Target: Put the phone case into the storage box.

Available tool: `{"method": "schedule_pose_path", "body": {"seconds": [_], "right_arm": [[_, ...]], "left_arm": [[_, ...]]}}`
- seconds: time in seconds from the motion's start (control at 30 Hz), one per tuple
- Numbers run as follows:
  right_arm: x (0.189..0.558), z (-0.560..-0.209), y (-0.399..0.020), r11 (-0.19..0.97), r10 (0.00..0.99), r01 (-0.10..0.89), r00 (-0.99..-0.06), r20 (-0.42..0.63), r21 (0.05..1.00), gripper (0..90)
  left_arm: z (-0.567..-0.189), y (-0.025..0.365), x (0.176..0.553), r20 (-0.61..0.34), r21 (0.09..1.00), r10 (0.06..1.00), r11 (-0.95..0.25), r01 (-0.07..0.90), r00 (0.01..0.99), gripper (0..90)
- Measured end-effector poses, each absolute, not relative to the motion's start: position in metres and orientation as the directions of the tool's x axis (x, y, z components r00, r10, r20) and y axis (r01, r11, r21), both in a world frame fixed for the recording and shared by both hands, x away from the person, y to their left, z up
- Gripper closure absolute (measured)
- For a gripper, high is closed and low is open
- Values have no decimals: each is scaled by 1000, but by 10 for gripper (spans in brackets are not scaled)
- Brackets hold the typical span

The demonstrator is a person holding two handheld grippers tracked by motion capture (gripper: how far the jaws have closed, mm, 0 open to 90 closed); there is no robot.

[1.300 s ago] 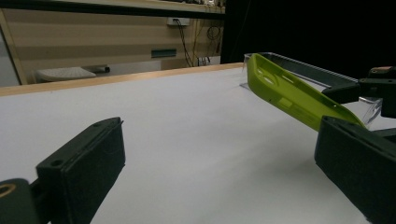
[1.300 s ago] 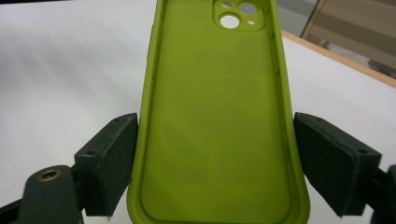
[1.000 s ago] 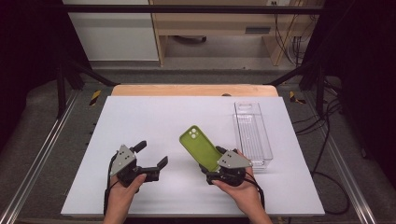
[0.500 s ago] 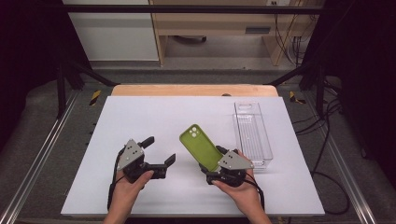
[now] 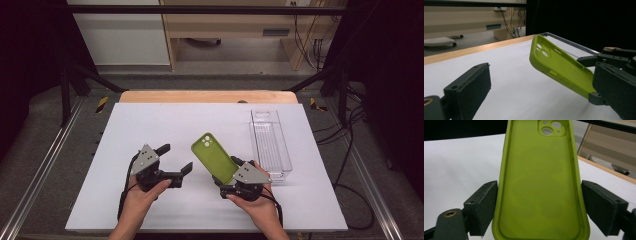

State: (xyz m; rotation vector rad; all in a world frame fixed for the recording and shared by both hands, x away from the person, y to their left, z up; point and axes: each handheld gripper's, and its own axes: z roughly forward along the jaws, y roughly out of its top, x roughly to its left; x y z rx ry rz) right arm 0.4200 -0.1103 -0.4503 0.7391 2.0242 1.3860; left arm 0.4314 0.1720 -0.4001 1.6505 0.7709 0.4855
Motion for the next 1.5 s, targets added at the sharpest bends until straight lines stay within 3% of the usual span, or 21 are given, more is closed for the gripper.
{"method": "schedule_pose_path", "body": {"seconds": [1.5], "right_arm": [[415,-447,-106,278,727,76,-669,-158,958,172]], "left_arm": [[-395,148,438,-149,958,699,-73,277,699,28]]}}
